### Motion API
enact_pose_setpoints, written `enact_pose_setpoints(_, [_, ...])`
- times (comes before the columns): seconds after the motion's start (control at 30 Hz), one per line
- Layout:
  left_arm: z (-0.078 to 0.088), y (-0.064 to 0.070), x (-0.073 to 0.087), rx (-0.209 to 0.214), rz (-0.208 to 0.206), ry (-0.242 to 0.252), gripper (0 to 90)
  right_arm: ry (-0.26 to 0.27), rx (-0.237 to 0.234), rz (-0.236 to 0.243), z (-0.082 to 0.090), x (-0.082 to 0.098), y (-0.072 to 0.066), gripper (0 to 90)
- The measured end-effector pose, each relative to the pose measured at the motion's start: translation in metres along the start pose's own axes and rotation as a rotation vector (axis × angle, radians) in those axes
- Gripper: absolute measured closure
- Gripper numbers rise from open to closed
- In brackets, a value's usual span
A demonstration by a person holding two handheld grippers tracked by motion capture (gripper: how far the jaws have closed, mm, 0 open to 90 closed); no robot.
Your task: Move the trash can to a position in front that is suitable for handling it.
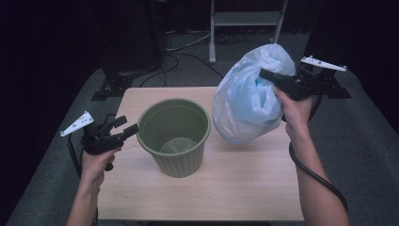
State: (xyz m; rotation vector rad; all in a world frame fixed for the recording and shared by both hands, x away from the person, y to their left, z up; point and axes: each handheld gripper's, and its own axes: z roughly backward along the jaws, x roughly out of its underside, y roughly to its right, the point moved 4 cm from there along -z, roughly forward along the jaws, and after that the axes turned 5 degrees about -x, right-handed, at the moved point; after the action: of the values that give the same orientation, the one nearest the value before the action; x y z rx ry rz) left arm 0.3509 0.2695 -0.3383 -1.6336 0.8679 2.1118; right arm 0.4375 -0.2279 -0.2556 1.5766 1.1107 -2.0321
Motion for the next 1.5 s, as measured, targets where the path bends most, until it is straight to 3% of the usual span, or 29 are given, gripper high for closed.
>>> enact_pose_setpoints(0.43, [-0.001,-0.004,0.004,-0.006,0.014,0.003,20.6,-0.118,0.018,-0.016,-0.047,0.068,0.021,89.2])
enact_pose_setpoints(0.83, [0.004,-0.009,0.011,-0.012,0.029,0.001,20.6,-0.200,-0.050,-0.064,-0.098,0.138,0.021,89.2])
enact_pose_setpoints(1.23, [0.003,-0.008,0.011,-0.007,0.028,0.003,20.6,-0.258,-0.073,-0.091,-0.110,0.177,0.022,89.2])
enact_pose_setpoints(1.5, [0.001,-0.008,0.014,-0.004,0.031,-0.006,20.7,-0.285,-0.071,-0.092,-0.111,0.190,0.024,89.3])
